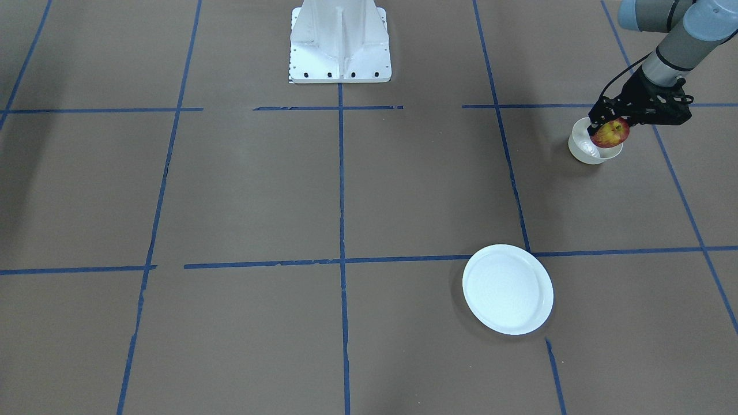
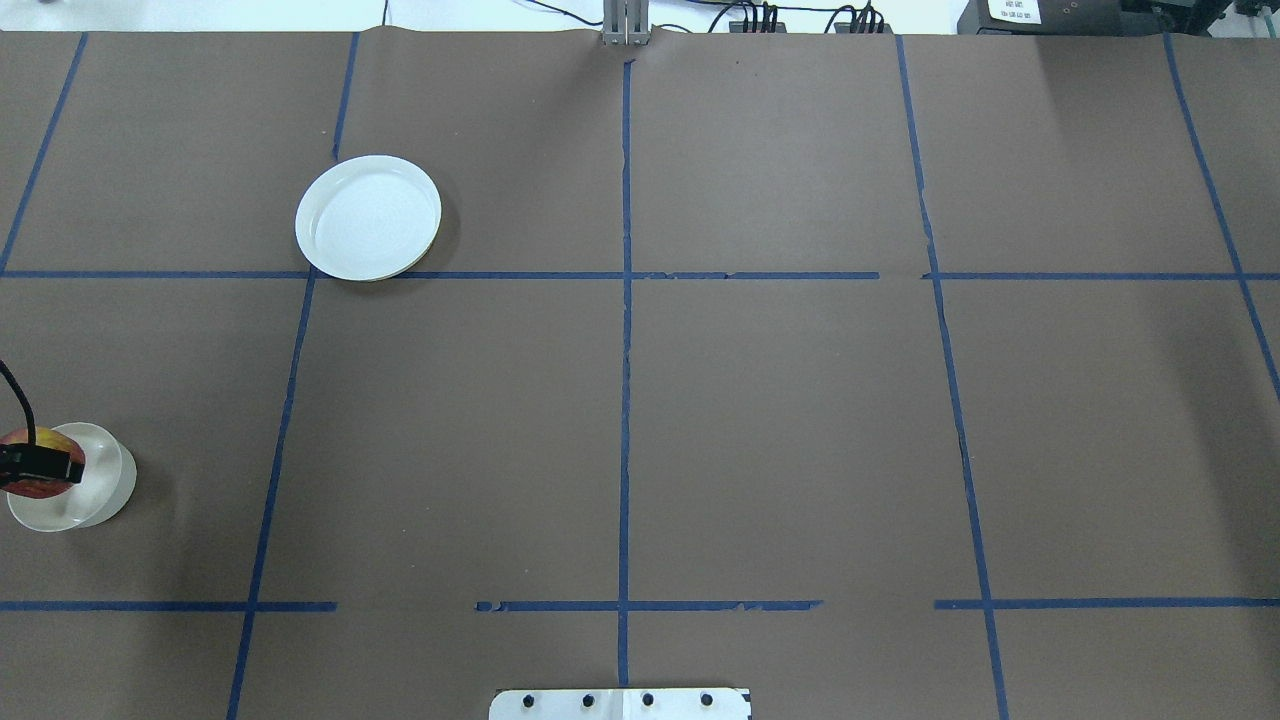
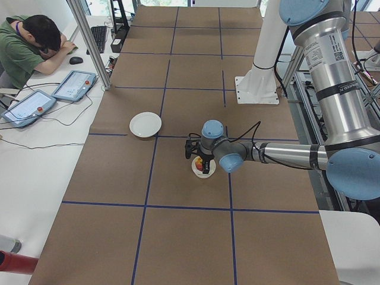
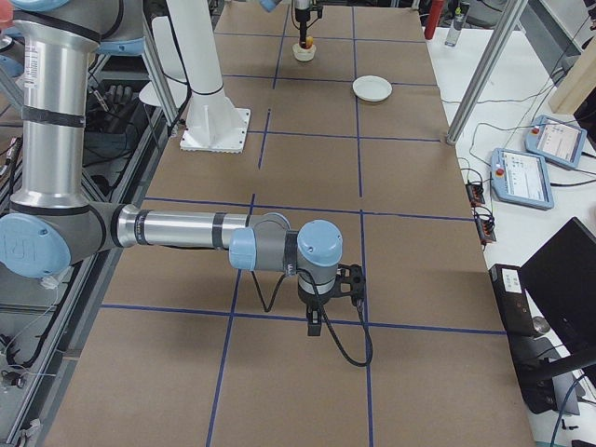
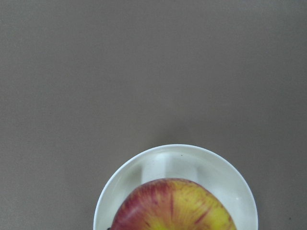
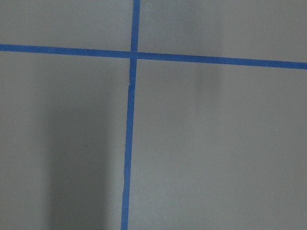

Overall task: Move apple from plate to bowl
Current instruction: 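Lower the apple into the white bowl and open the left gripper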

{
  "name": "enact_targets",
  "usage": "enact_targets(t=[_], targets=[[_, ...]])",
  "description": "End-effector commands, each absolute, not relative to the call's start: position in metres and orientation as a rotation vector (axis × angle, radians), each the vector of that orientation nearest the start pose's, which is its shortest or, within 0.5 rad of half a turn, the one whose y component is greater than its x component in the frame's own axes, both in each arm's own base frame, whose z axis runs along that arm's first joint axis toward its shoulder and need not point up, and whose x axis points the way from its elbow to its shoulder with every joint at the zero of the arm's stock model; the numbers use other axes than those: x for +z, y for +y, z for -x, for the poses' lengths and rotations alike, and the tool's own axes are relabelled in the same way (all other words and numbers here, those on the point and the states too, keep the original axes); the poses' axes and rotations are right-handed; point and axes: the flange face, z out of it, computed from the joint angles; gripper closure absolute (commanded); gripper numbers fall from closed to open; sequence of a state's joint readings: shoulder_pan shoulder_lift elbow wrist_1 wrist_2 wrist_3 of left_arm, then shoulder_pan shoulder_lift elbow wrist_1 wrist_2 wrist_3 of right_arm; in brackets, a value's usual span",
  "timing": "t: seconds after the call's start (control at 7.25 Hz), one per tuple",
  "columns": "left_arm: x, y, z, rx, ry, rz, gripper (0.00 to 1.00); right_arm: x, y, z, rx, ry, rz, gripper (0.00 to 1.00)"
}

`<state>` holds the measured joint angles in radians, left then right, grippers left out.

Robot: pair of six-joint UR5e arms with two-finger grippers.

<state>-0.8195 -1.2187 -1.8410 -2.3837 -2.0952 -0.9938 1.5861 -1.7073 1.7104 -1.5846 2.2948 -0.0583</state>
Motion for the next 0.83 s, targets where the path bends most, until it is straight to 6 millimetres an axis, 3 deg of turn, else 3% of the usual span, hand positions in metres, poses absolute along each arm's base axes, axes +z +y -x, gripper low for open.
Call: enact_targets(t=[0.0, 0.41, 0.69], targets=[[0.5901, -0.3320, -0.1999, -0.028, 0.869, -0.075, 0.21, 0.6580, -0.4322, -0.0740, -0.037, -0.724, -0.016, 0.00], [0.5908, -0.3316, -0.2004, -0.025, 0.868, -0.074, 0.16, 0.6580, -0.4322, -0.0740, -0.037, -0.724, -0.016, 0.00], [0.5843, -0.3320, -0.1998, -0.021, 0.880, -0.080, 0.01, 0.6580, -0.4322, -0.0740, -0.037, -0.724, -0.016, 0.00]])
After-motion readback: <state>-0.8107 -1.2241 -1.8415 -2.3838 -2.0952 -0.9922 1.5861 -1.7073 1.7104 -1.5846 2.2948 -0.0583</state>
